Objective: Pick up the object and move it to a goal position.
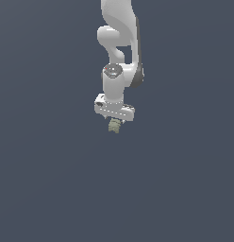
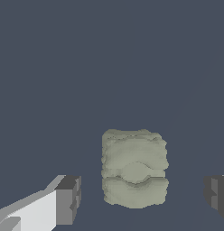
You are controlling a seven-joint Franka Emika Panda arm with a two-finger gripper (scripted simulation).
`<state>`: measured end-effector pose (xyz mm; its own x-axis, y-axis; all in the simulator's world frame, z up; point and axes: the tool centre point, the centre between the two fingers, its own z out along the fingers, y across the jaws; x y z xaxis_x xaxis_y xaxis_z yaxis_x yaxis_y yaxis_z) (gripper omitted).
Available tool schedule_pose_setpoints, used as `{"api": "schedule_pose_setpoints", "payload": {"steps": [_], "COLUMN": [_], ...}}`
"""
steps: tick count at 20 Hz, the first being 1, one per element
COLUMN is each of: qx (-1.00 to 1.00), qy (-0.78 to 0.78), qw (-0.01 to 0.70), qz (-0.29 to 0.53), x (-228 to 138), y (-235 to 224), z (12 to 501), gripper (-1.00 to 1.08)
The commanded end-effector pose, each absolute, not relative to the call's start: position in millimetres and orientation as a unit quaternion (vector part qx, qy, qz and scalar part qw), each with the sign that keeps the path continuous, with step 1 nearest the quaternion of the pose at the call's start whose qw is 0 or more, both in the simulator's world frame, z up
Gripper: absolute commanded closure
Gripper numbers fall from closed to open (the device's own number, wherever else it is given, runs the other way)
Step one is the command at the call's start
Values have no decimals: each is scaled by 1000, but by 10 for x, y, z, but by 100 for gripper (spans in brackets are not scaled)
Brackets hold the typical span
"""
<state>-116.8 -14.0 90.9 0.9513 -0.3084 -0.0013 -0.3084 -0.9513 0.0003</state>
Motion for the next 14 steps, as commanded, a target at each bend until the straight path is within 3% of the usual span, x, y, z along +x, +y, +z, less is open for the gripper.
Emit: {"api": "schedule_pose_setpoints", "payload": {"steps": [1,14], "qx": [987,987], "qy": [-160,-159], "qw": [0,0], "qz": [0,0], "x": [-1196,-1205], "y": [-137,-136], "z": [896,564], "gripper": [-92,-92]}}
